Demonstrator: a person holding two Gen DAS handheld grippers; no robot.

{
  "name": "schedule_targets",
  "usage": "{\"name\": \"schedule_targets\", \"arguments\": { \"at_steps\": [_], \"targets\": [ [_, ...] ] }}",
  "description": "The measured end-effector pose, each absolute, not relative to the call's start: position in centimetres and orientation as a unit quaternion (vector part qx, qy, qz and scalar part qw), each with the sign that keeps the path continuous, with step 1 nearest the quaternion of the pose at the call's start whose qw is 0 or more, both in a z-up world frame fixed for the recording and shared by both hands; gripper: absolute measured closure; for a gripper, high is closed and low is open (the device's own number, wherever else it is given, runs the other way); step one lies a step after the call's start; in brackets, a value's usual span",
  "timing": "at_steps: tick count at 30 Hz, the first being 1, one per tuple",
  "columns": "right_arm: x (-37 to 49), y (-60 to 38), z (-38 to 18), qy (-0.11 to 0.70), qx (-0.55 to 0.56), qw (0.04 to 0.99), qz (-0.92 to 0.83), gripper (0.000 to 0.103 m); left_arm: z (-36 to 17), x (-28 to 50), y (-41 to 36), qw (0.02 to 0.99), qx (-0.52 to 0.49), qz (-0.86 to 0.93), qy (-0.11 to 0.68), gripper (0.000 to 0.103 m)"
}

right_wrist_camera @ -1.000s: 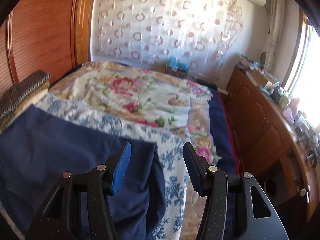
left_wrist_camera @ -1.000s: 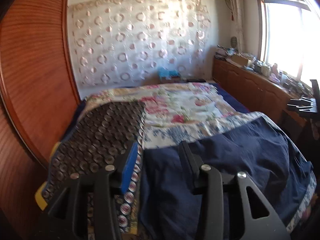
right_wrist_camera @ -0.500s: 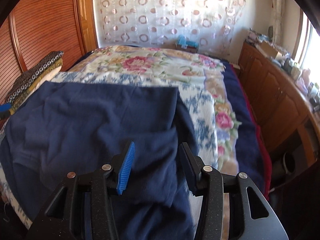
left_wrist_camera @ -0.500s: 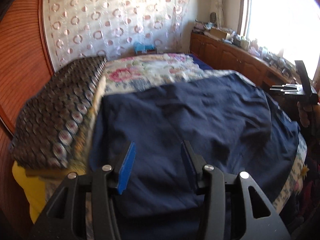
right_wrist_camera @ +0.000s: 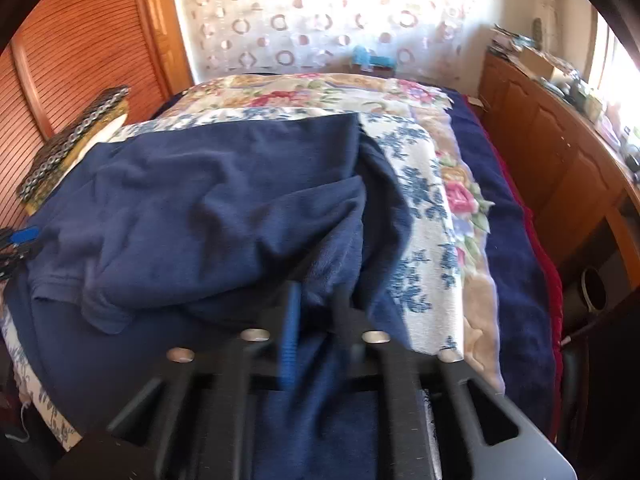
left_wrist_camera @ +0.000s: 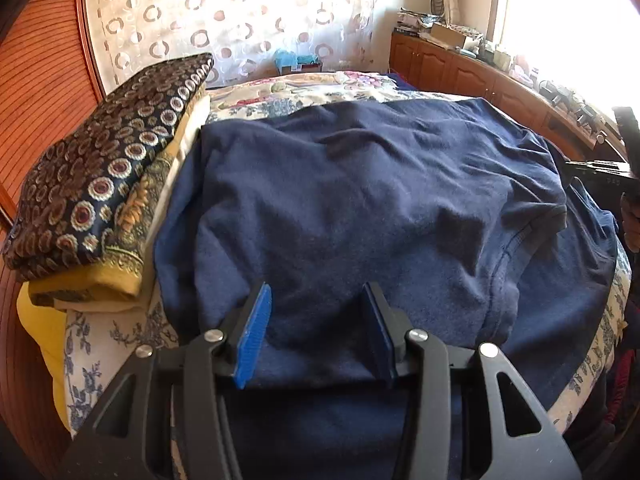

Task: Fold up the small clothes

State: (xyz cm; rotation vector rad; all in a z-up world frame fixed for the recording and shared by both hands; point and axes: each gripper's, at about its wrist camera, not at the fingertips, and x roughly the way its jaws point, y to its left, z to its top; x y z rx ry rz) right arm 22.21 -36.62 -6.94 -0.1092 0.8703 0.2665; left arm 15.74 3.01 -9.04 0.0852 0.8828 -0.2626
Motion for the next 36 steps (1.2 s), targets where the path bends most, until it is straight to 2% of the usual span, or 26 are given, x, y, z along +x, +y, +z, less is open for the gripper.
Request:
{"name": "schedule_targets", "arguments": {
  "at_steps": [6, 16, 30, 36],
  "targets": [
    [20.6, -36.0, -5.1, 0.390, -0.036, 0.908, 0.147, 0.097, -9.4, 15.3, 2.7, 0.900, 0.057, -0.124, 0.414, 0.054],
    [21.6, -36.7, -8.7, 0.422, -0.021, 0.900, 0.108, 0.097, -9.7, 15.0, 3.0, 0.907, 0.045, -0.112, 0.403, 0.049],
    [21.4, -36.9, -9.2, 0.416, -0.019, 0.903, 0.109, 0.097, -7.7, 11.5, 6.2, 0.911, -0.006, -0.118, 0.395, 0.049],
    [21.4, -37.4, -9.2, 0.416, -0.007, 0.902, 0.114, 0.097, -8.0, 11.2, 8.4, 0.914, -0.025, -0.081, 0.397, 0.053]
  ]
}}
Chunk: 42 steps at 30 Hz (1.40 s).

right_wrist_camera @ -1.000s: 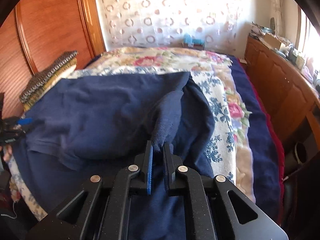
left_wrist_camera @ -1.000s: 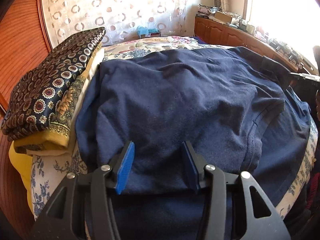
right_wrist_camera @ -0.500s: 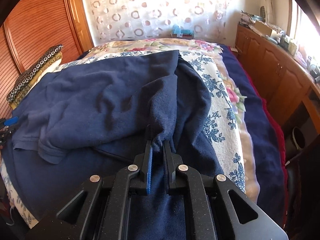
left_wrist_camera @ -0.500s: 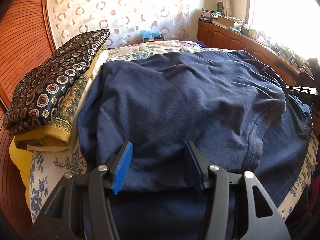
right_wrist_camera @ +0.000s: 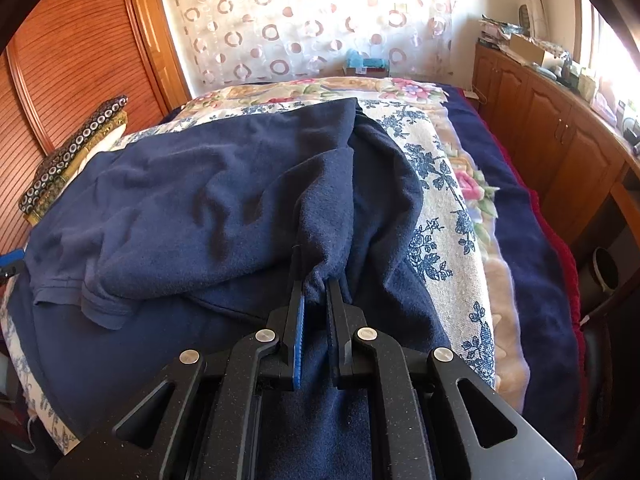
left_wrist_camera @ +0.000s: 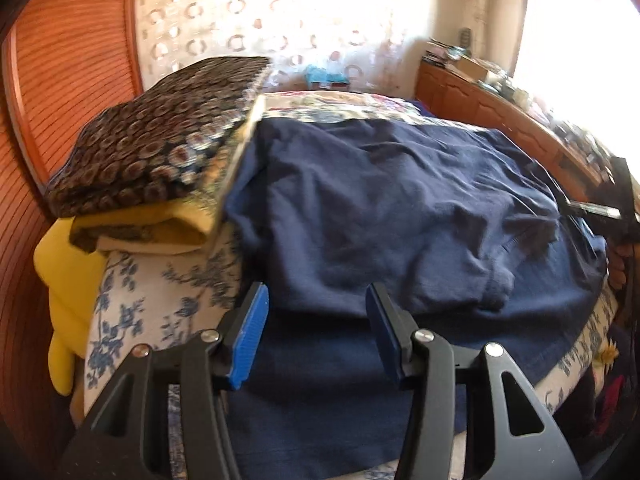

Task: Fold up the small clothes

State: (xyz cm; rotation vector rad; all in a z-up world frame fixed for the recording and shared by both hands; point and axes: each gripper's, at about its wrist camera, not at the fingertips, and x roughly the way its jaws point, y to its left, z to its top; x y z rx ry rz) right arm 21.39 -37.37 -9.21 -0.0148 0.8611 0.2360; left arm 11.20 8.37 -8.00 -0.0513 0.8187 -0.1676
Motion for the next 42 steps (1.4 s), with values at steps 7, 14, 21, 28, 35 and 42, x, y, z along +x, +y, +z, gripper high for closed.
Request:
{"name": "schedule_targets", "arguments": {
  "at_steps": [7, 14, 21, 28, 35, 42],
  "targets": [
    [21.4, -37.0, -9.2, 0.416, -0.014, 0.902, 0.111, 0.097, -8.8, 12.4, 8.8, 0.911, -0.030, -0.082, 0.403, 0.071],
    [21.5, -36.8, -9.1, 0.415, -0.017, 0.903, 0.110, 0.098, -8.9, 13.5, 8.3, 0.911, -0.023, -0.082, 0.403, 0.100],
    [19.3, -37.4, -4.6, 0.351, -0.014, 0.929, 0.118, 0.099, -4.5, 11.7, 8.5, 0.935, -0.033, -0.088, 0.343, 0.101],
    [15.8, -38.3, 0.3, 0.321, -0.032, 0.937, 0.132, 0.099, -0.8, 10.2, 8.5, 0.947, -0.037, -0.096, 0.304, 0.101],
    [12.2, -39.5, 0.9, 0.325, -0.048, 0.936, 0.126, 0.099, -1.2, 8.0, 9.9, 0.944, -0.055, -0.100, 0.309, 0.101],
    [11.7, -40.4, -4.6, 0.379, -0.046, 0.918, 0.104, 0.099, -5.5, 6.5, 9.7, 0.932, -0.045, -0.077, 0.353, 0.101]
  ]
}}
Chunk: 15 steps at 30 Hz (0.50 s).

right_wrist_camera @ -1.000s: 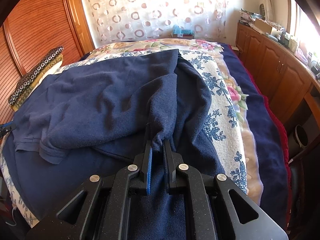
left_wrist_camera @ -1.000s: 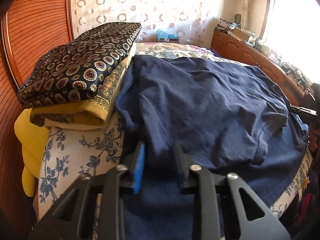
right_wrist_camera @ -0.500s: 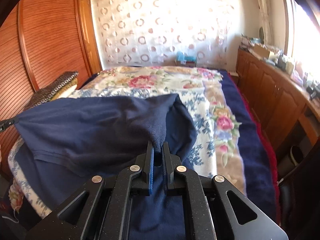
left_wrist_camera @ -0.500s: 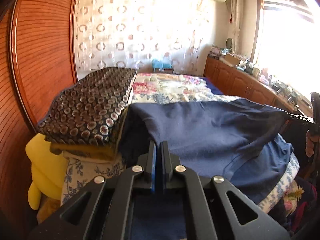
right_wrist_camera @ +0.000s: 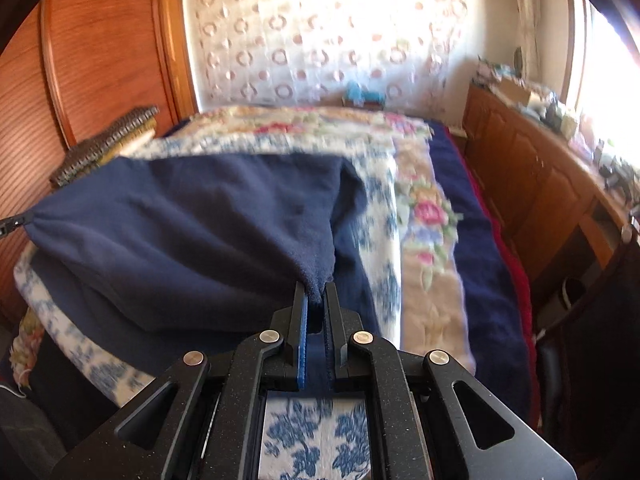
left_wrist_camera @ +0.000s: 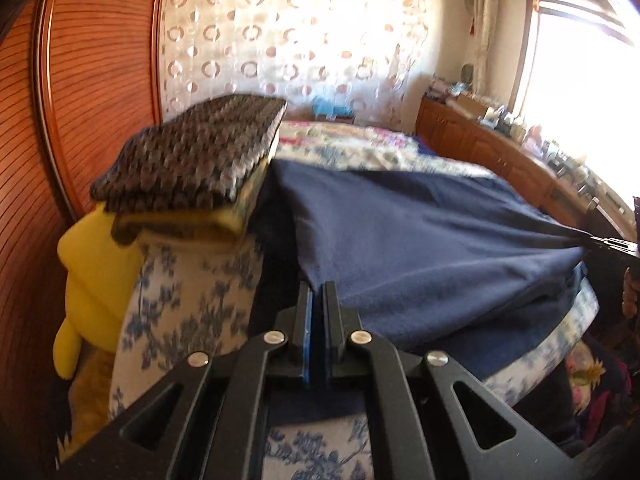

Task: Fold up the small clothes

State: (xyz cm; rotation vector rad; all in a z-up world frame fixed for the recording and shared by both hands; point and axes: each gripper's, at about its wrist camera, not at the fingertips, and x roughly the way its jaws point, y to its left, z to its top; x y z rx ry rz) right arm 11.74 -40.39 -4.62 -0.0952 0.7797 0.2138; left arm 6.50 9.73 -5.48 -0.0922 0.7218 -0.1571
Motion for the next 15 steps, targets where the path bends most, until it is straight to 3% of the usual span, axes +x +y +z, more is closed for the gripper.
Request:
{"name": "schedule_targets", "arguments": {
  "at_steps": [4, 8, 14, 15],
  "targets": [
    [11.5, -40.6, -6.0, 0.386, -0.033, 0.917, 0.097, 0.099, -6.5, 6.3, 9.2, 0.928, -0.035, -0.073, 0.363, 0.101],
    [11.3, -40.8, -5.9, 0.380, -0.031, 0.920, 0.084, 0.088, -6.4, 6.1, 8.8, 0.930, -0.030, -0.071, 0.361, 0.095],
    [10.5, -40.5, -4.5, 0.360, -0.029, 0.930, 0.070, 0.065, -5.6, 5.7, 8.6, 0.932, -0.027, -0.084, 0.351, 0.075],
    [10.4, -40.3, -4.2, 0.356, -0.026, 0.931, 0.074, 0.064, -5.5, 5.7, 8.6, 0.932, -0.028, -0.084, 0.350, 0.068]
  ]
}}
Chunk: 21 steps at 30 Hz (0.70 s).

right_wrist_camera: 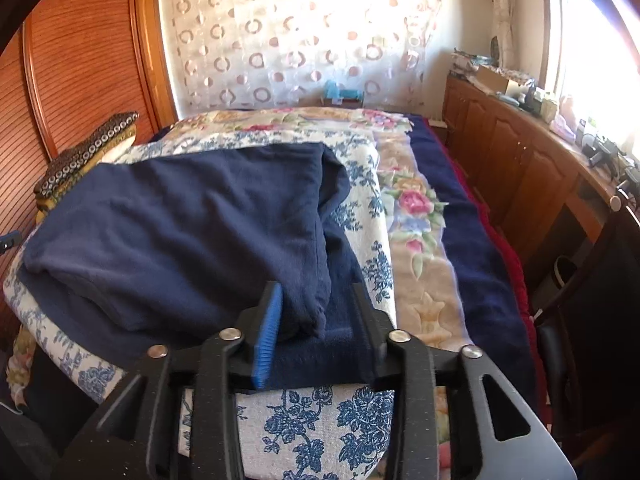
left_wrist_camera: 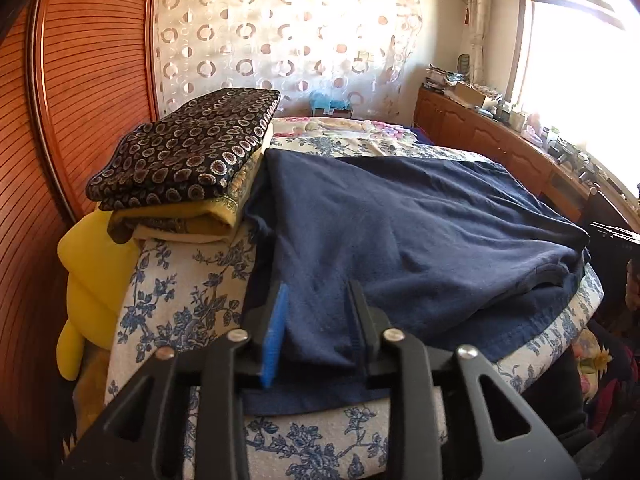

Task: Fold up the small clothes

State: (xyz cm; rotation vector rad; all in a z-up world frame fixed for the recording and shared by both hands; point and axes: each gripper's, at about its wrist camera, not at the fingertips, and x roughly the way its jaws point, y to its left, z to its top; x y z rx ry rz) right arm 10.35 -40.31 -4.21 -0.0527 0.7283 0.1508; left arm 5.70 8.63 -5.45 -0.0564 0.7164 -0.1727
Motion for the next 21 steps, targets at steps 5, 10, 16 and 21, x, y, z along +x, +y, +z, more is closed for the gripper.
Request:
{"name": "schedule_targets", "arguments": {
  "at_steps": [5, 10, 16, 21],
  "targets": [
    [9.5, -38.3, -3.7, 0.348, -0.023, 0.932, 0.099, 0.062, -5.3, 5.4, 8.2, 0.929, -0.034, -0.102, 0.353, 0.058],
    [9.0, -35.1, -4.1, 0.349, -0.032, 0.927, 0.134, 0.062, -6.0, 4.9, 7.3, 0.926, -0.025, -0.111, 0.359, 0.053],
    [9.4, -31.8, -5.3, 0.357, -0.050, 0.919, 0.160, 0.045, -7.5, 5.7, 8.4, 0.922, -0.028, -0.083, 0.378, 0.052],
    [10.5, -29.7, -6.5, 0.366, -0.059, 0.913, 0.169, 0.044, -8.6, 6.3, 9.4, 0.918, -0.029, -0.057, 0.392, 0.052]
  ]
}}
